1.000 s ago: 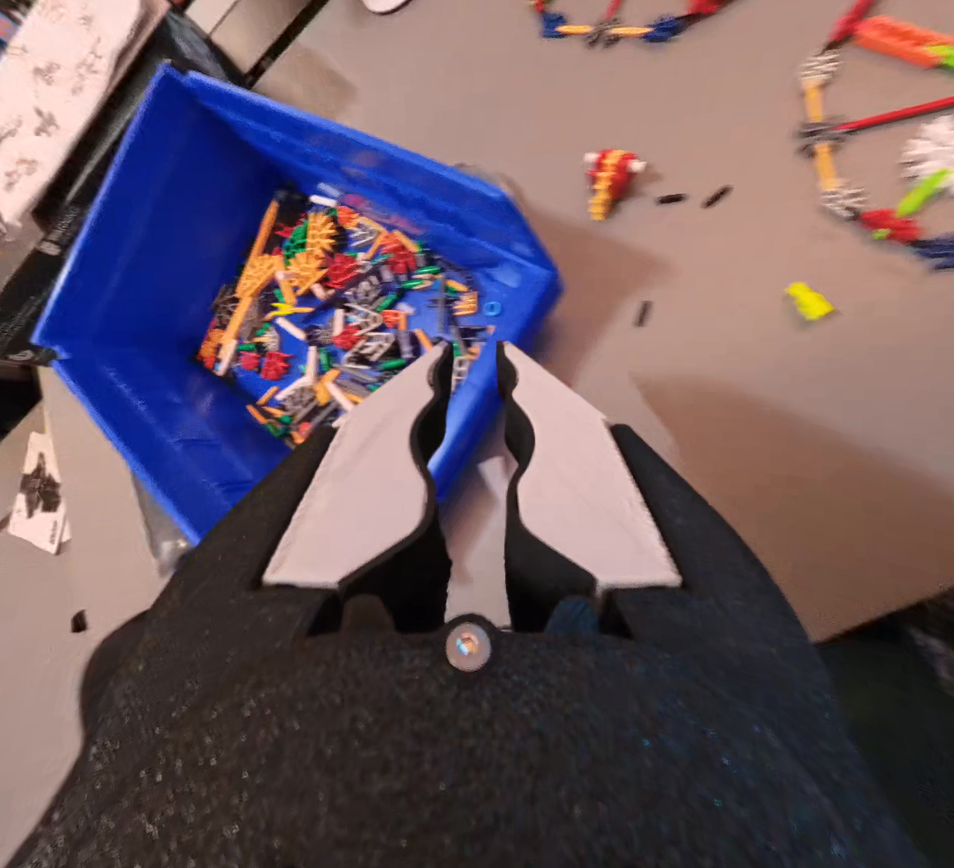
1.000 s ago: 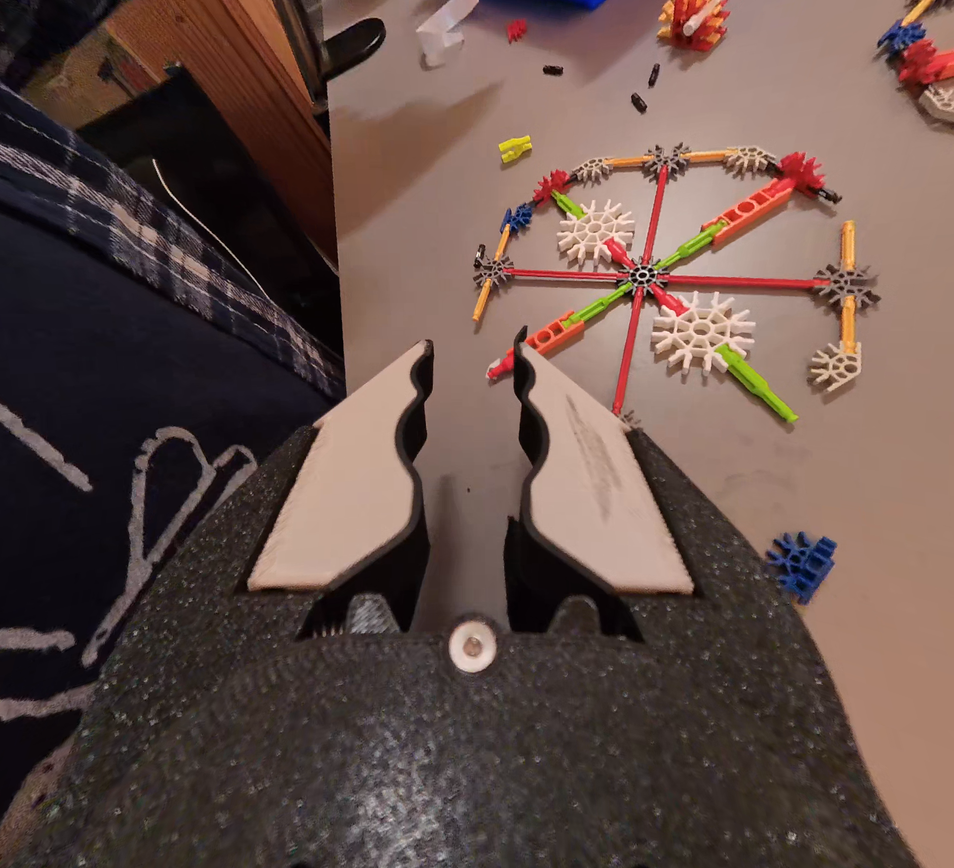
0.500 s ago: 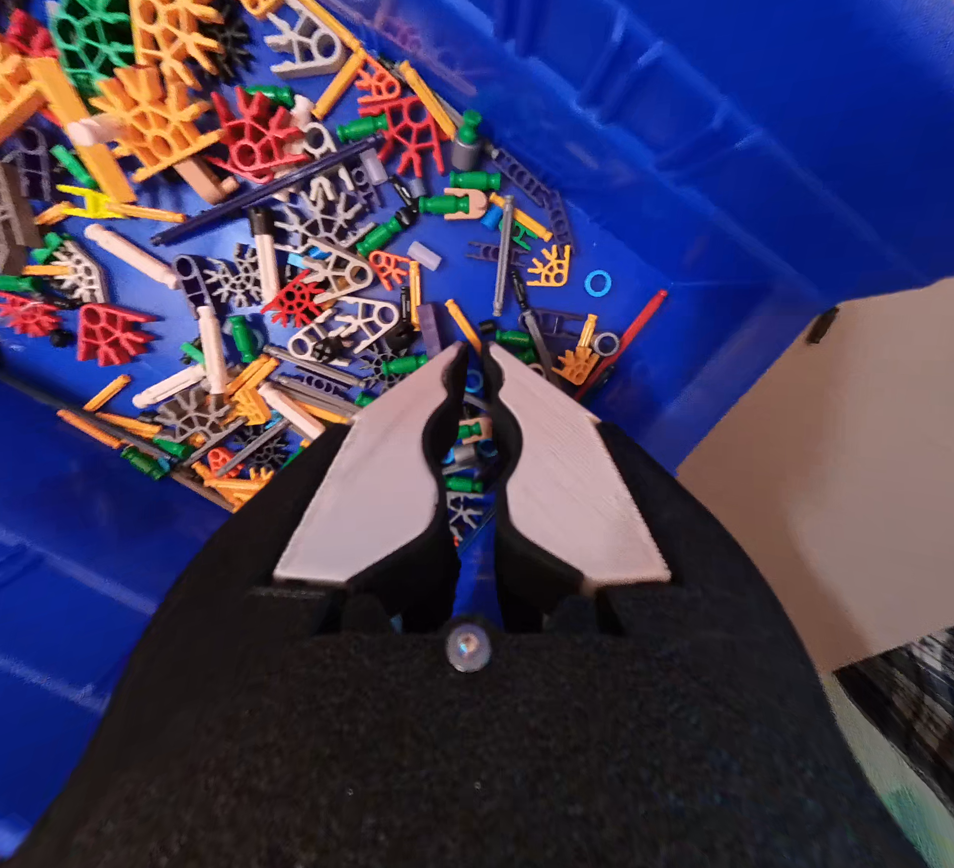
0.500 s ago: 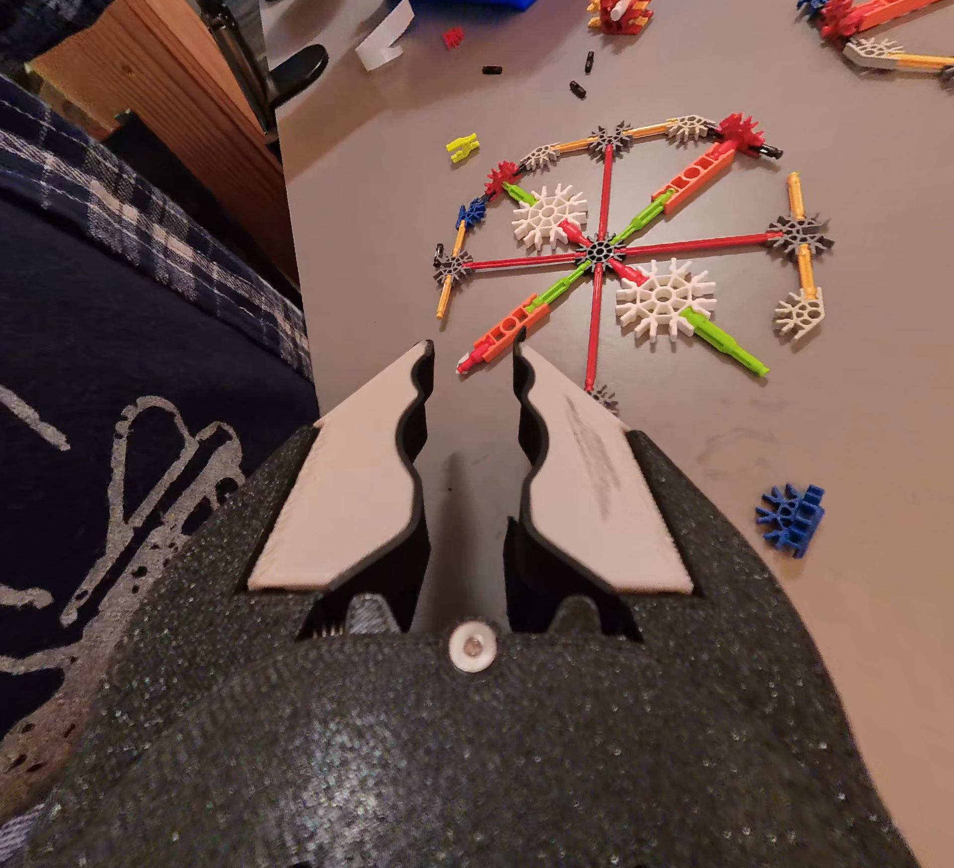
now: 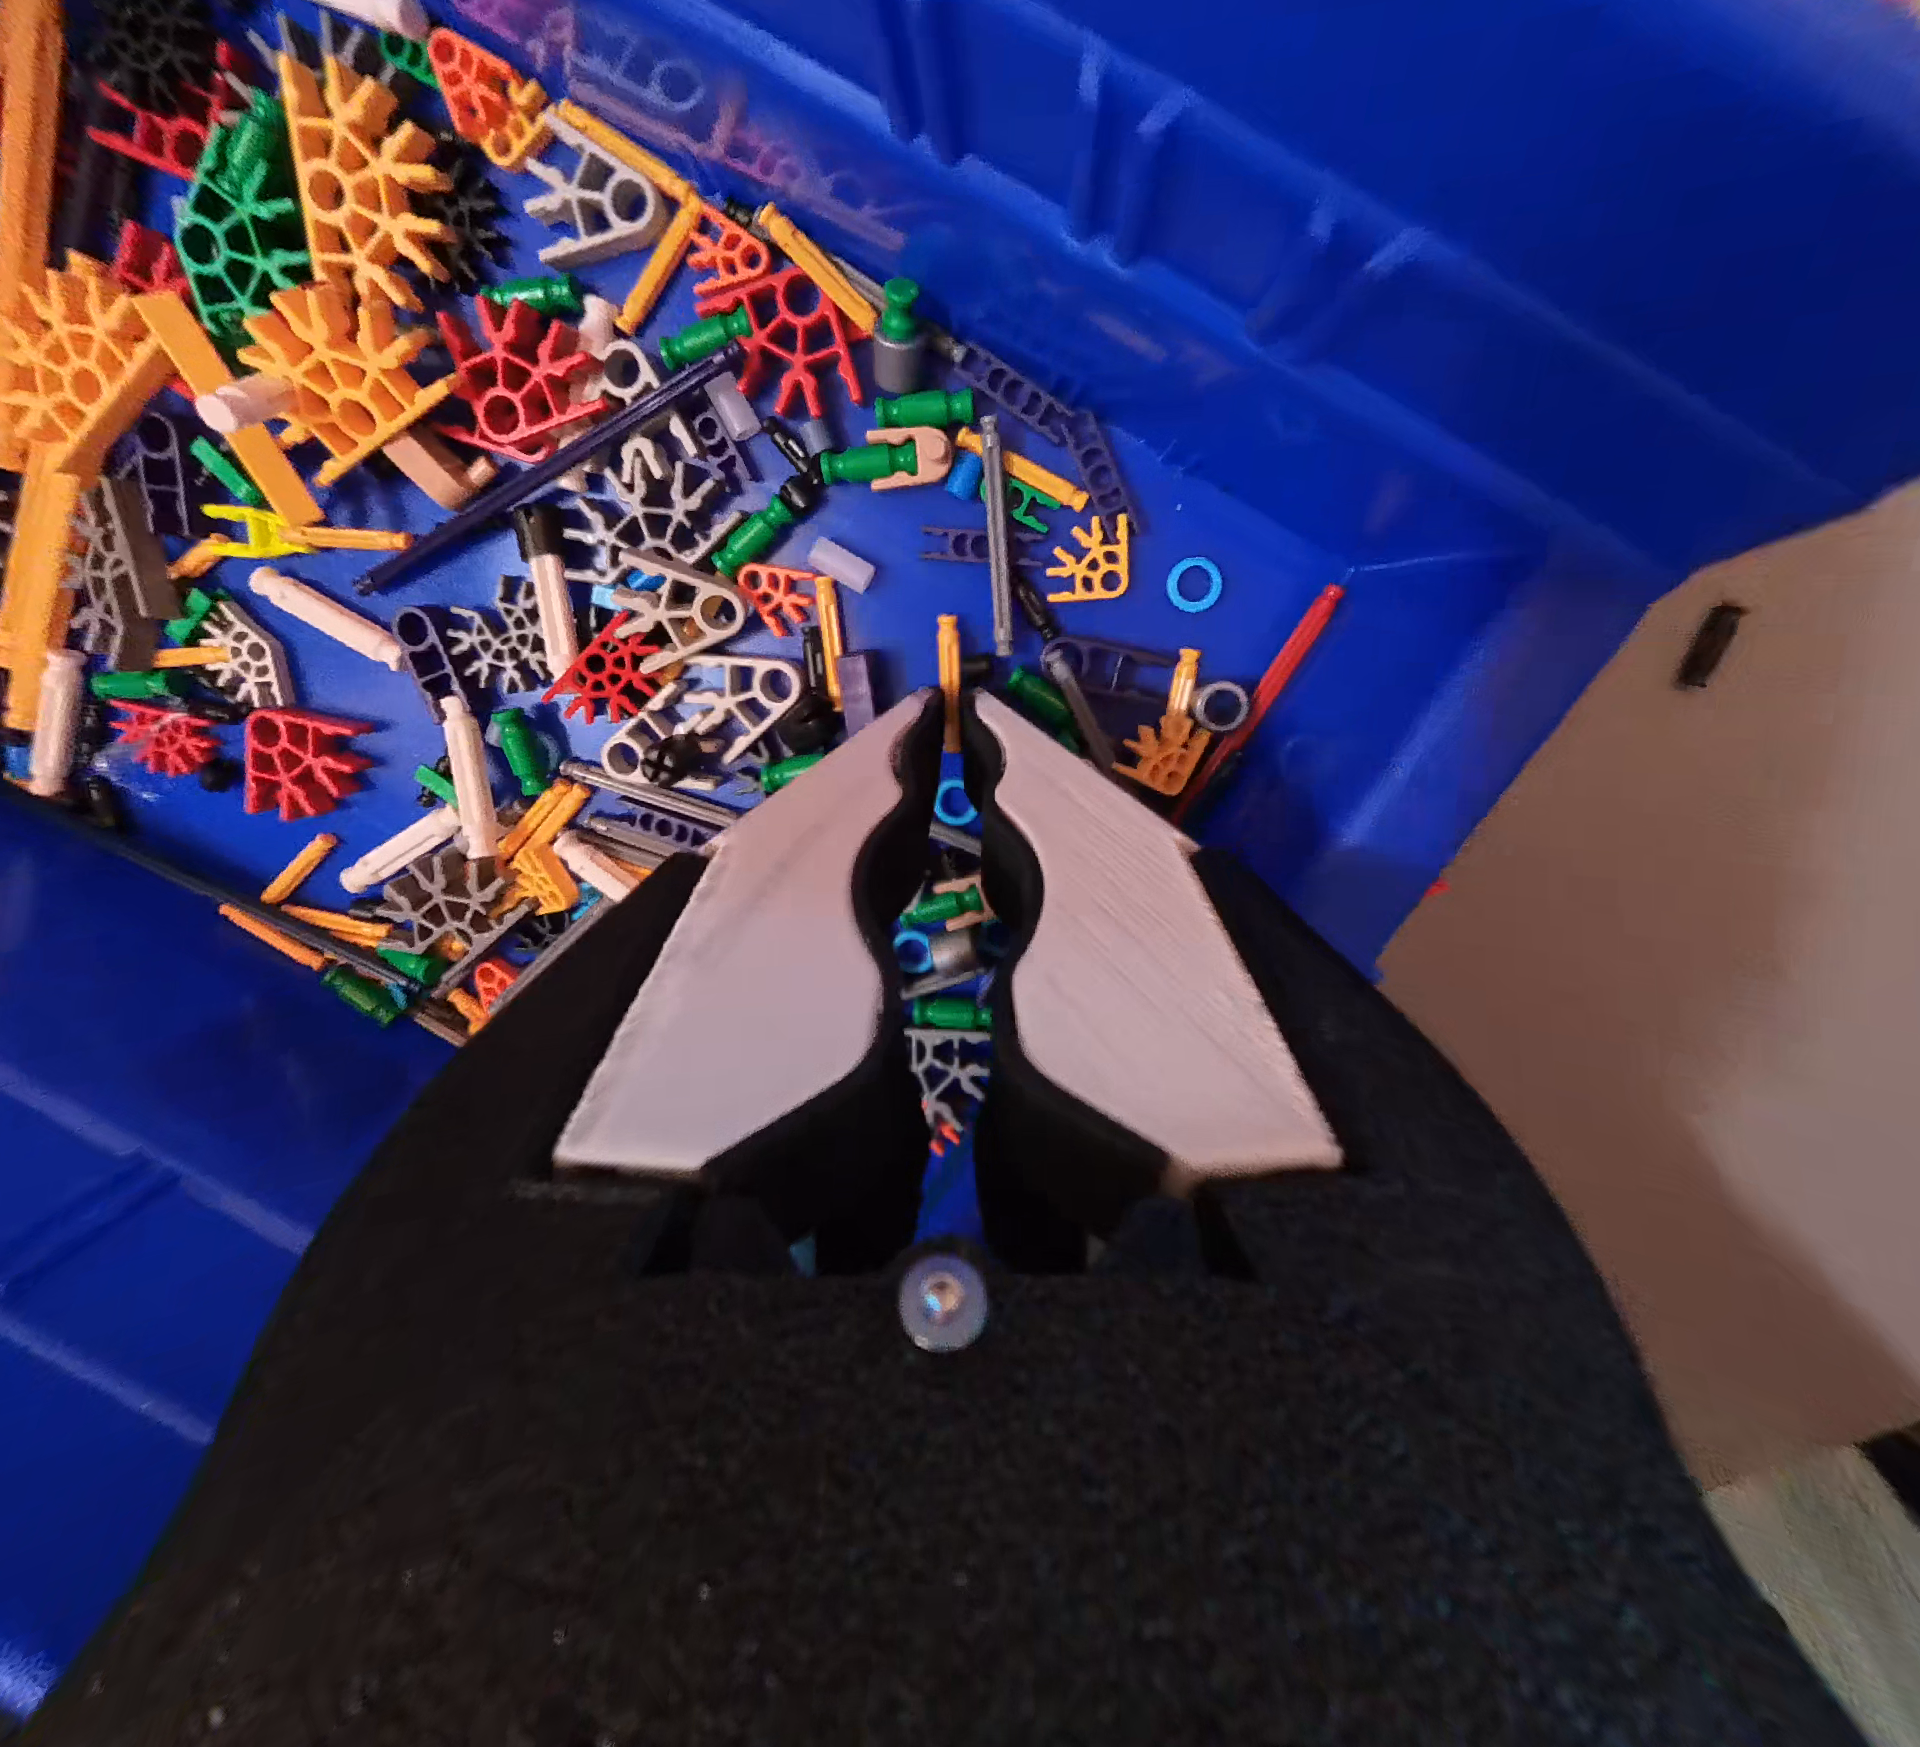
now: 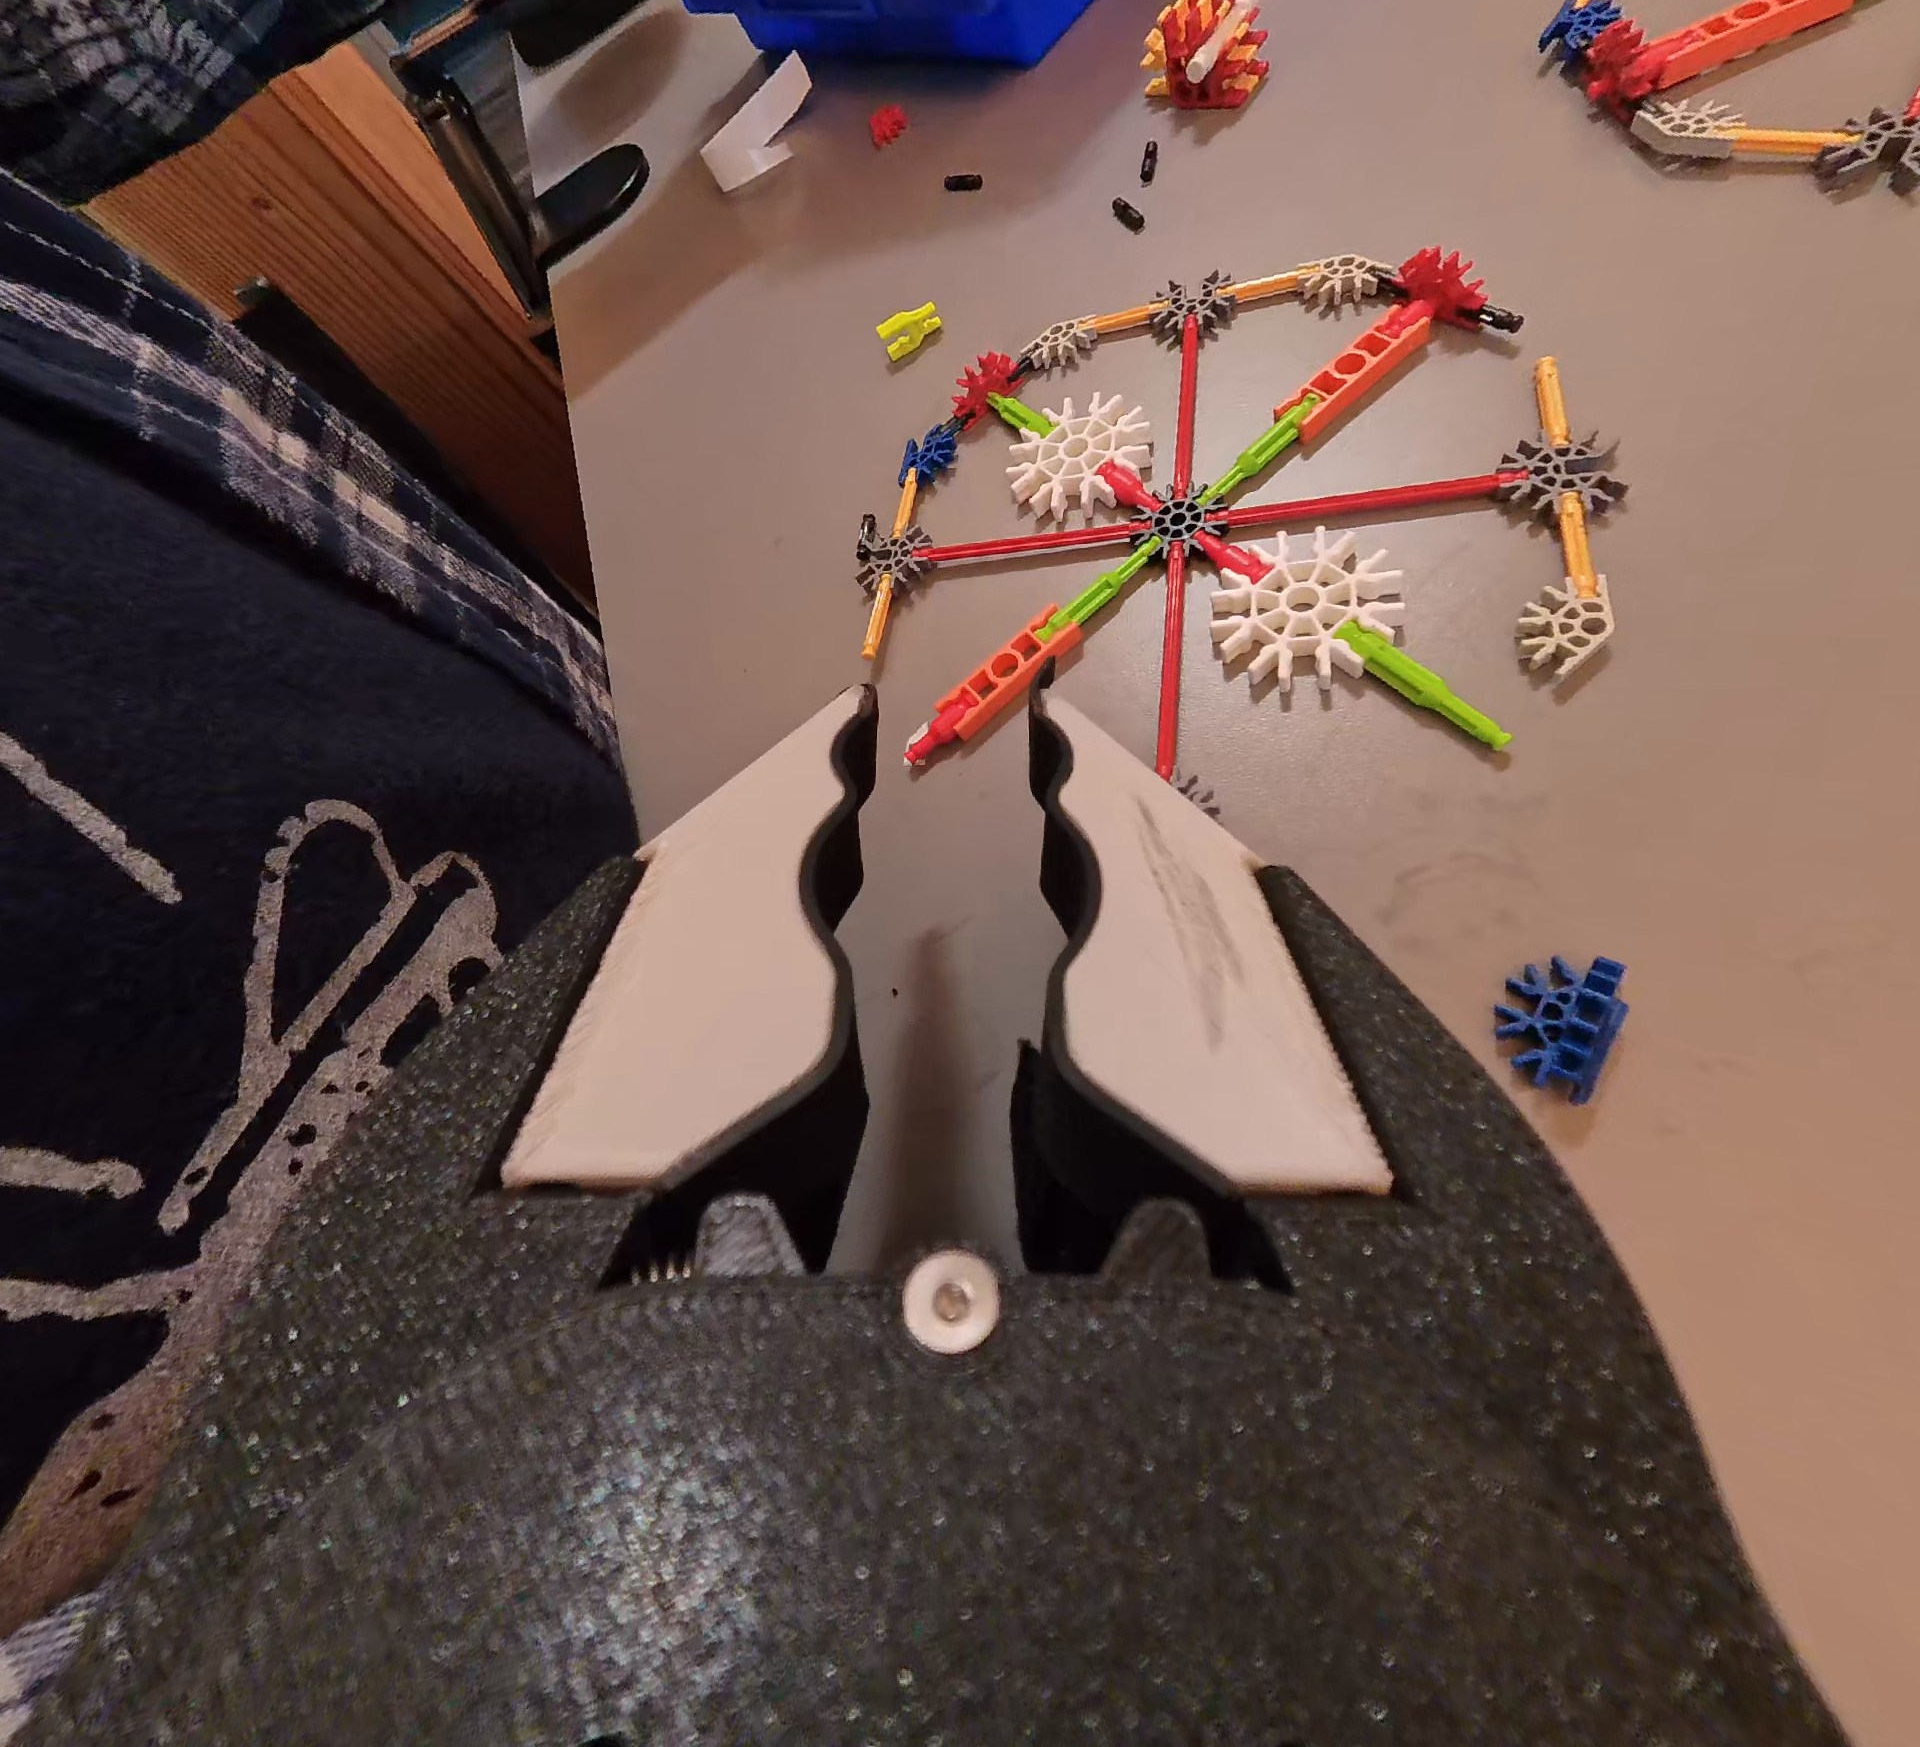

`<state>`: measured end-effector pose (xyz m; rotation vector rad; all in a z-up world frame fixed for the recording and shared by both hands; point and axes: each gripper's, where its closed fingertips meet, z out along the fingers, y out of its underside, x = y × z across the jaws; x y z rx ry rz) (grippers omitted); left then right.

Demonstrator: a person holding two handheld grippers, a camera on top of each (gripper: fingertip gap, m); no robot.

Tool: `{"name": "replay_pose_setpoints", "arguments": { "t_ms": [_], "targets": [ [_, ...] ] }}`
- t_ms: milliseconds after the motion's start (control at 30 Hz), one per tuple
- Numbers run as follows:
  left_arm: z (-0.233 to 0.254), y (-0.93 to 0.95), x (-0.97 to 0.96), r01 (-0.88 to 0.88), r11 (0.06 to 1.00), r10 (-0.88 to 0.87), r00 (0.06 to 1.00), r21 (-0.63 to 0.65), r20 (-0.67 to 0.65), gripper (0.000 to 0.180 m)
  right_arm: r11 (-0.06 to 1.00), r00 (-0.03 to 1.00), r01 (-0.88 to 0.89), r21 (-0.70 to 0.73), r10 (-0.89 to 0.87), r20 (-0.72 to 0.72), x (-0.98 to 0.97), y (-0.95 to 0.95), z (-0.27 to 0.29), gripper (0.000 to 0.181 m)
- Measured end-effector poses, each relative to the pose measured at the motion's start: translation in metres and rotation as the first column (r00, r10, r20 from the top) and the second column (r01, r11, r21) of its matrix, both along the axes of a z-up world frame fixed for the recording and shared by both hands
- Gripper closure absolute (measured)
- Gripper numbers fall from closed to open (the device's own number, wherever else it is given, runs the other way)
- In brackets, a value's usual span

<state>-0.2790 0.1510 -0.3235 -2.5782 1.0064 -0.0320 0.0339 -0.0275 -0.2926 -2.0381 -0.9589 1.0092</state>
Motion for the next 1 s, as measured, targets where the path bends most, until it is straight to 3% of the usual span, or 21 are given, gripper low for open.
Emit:
{"name": "replay_pose_setpoints", "arguments": {
  "t_ms": [233, 433, 567, 667, 1000],
  "targets": [
    [0.047, -0.003, 0.016, 0.051, 0.988, -0.053, 0.999, 0.145, 0.011, 0.180, 1.000, 1.000, 0.006, 0.006, -0.006, 0.008, 0.008, -0.003, 0.000, 0.153],
    [0.098, -0.022, 0.082, 0.228, 0.935, -0.240, 0.971, 0.270, 0.009, 0.180, 1.000, 1.000, 0.023, 0.018, -0.024, 0.010, 0.018, -0.004, 0.002, 0.153],
    [0.104, -0.024, 0.107, 0.292, 0.913, -0.290, 0.956, 0.286, -0.050, 0.180, 0.999, 0.999, 0.034, 0.025, -0.034, 0.013, 0.025, -0.004, 0.001, 0.153],
    [0.110, -0.022, 0.114, 0.268, 0.915, -0.284, 0.959, 0.301, 0.010, 0.180, 0.999, 0.999, 0.044, 0.028, -0.044, 0.010, 0.029, -0.005, 0.002, 0.153],
    [0.121, -0.026, 0.108, 0.229, 0.914, -0.241, 0.970, 0.334, -0.004, 0.180, 0.998, 0.998, 0.055, 0.029, -0.056, 0.012, 0.042, -0.007, 0.000, 0.153]
  ]
}}
